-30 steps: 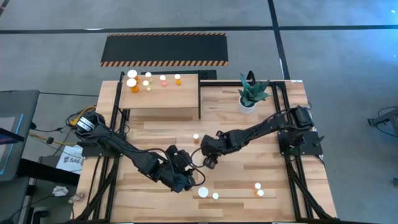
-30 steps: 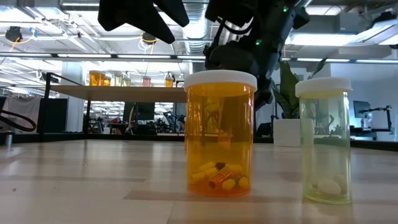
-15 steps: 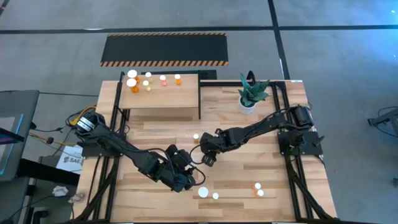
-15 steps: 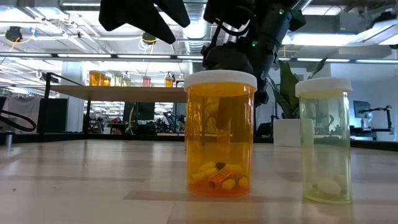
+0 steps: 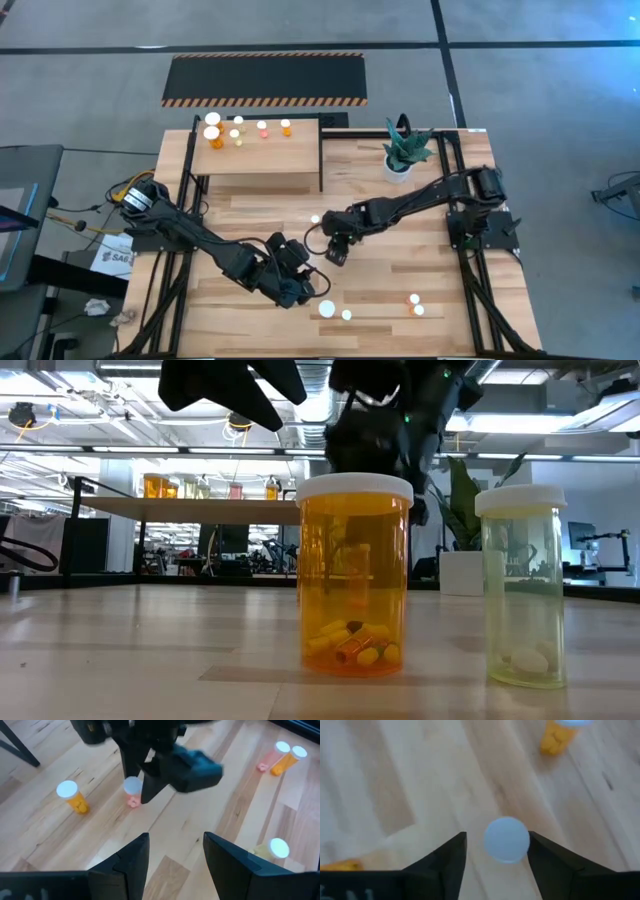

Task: Pick and place medicine bottles onto shelf by color
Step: Put the right pink pill bottle on the shelf aligned with the other pink pill bottle

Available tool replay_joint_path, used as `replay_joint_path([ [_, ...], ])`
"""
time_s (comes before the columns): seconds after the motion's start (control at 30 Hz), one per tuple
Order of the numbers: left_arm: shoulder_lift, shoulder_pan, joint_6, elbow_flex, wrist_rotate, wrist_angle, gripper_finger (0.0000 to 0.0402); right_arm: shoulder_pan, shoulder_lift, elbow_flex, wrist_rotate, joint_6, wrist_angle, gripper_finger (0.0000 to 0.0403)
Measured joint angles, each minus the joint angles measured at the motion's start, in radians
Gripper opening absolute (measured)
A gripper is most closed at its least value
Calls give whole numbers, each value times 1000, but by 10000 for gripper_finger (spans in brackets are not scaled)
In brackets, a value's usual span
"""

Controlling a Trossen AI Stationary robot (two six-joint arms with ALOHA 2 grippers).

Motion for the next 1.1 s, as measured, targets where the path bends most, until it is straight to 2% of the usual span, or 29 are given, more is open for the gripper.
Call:
replay_joint_path([
  [0.27, 0, 0, 18, 0, 7, 3, 174, -27, -192, 1, -86, -8, -142, 246],
  [0.43, 0, 7, 42, -32, -66, 19, 174, -35, -358, 1, -77, -24, -320, 246],
  [0.6, 0, 22, 122, -93, -103, 189, 174, 5, -508, 1, 55, -20, -600, 246],
  [0.77, 6, 24, 175, -154, -105, 305, 174, 110, -631, 1, 196, 56, -849, 246],
  [0.97, 6, 42, 150, -236, -164, 359, 180, 273, -791, -94, 428, 174, -898, 244],
  [1.1, 7, 64, 253, -289, -158, 530, 189, 357, -877, -200, 472, 340, -893, 237],
])
